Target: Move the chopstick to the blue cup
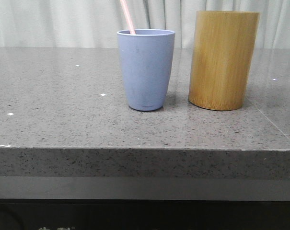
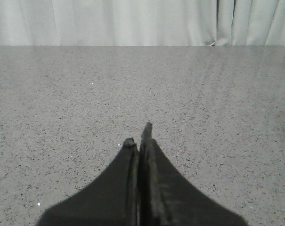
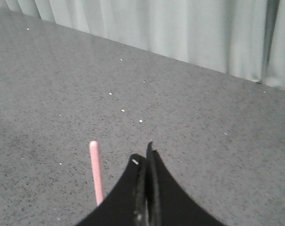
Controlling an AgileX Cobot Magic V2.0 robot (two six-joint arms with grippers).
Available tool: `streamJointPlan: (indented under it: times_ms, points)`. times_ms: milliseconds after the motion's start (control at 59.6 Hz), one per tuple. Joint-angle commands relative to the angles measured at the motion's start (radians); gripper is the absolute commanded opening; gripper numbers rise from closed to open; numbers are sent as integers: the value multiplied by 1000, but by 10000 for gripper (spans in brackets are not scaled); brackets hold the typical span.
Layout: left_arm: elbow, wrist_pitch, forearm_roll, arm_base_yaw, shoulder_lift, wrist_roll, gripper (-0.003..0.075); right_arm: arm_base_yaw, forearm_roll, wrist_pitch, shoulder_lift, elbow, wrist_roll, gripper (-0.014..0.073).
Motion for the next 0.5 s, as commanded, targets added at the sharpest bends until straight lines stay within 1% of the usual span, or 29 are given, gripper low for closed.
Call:
streamJointPlan:
  times_ms: [0,151,302,369,487]
  points:
    - [-27,-86,-11,2,11,-8,-19,-56,-2,4,-64,-44,-7,-87]
    - [-27,-86,-11,2,11,-8,-19,-167,-14,116,-122,-44,-7,-87]
    - [-27,-86,-11,2,11,-8,-19,-272,-97,247,-198,-35,-7,-87]
    - [-27,-86,-11,2,11,-8,-19,-302,-128,271,-243,-6,-7,-87]
    - [-27,-86,-11,2,11,-8,-19,-311,-130,251,-340,85,-7,-87]
